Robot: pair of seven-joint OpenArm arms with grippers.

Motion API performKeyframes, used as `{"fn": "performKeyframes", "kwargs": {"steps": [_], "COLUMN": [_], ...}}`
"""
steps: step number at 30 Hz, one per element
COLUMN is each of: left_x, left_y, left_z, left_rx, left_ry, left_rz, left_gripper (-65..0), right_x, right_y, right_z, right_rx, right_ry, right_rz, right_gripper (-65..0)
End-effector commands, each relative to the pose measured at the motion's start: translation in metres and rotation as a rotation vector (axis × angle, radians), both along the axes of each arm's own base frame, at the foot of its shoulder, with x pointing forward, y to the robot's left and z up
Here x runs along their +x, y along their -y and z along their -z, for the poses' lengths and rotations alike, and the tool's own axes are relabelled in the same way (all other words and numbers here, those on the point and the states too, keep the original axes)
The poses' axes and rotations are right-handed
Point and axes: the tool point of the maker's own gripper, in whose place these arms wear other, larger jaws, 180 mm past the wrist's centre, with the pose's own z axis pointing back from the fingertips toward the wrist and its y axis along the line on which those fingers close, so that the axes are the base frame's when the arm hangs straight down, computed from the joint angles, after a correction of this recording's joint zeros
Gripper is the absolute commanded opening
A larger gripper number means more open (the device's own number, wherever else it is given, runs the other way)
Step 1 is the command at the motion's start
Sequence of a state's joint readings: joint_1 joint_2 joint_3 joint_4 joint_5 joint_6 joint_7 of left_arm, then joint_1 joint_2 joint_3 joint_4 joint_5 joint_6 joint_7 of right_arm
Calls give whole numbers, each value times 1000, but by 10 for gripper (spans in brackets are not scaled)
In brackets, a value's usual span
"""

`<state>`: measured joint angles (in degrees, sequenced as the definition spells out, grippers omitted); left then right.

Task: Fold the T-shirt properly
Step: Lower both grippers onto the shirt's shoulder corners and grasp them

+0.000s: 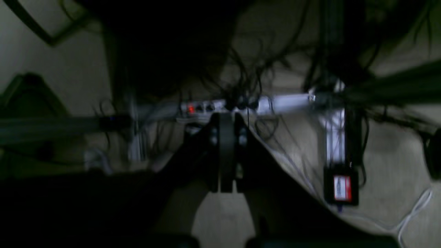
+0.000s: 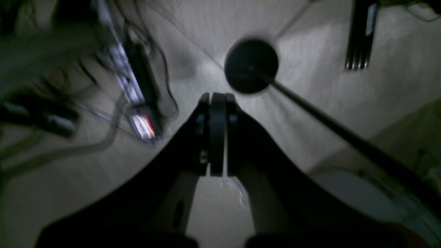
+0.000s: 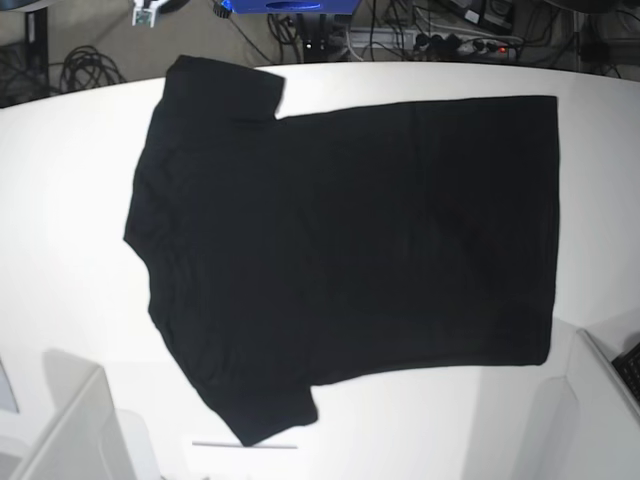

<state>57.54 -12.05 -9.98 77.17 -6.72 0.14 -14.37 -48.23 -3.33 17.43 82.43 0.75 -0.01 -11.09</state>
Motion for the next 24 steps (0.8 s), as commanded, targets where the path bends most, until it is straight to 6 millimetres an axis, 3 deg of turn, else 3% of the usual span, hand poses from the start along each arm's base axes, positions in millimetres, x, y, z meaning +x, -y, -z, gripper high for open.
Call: {"fn": "performKeyframes", "kwargs": {"steps": [1, 6, 13, 16, 20, 23, 24], "left_x": [1, 33, 82, 98, 110, 114, 115], "left_y": [-10, -31, -37, -34, -32, -34, -36], "left_z": [-16, -62, -112, -127, -130, -129, -130], "left_rx": [30, 97, 149, 152, 148, 139, 119], "left_ry": [31, 158, 335, 391, 418, 433, 447], "left_rz": [2, -3, 2, 17, 20, 1, -30], "left_gripper": [-650, -650, -650, -650, -650, -650, -592], "right_x": [1, 43, 114, 135, 145, 157, 161], "right_y": [9, 17, 17, 11, -6, -12, -16], "right_z": [-13, -58, -121, -131, -127, -127, -128], "right_rx": [-31, -78, -114, -52, 137, 270, 326], "right_ry": [23, 145, 349, 437, 471, 466, 470], "right_rz": [6, 16, -21, 44, 159, 181, 197], "right_gripper": [-650, -650, -650, -650, -650, -477, -428]}}
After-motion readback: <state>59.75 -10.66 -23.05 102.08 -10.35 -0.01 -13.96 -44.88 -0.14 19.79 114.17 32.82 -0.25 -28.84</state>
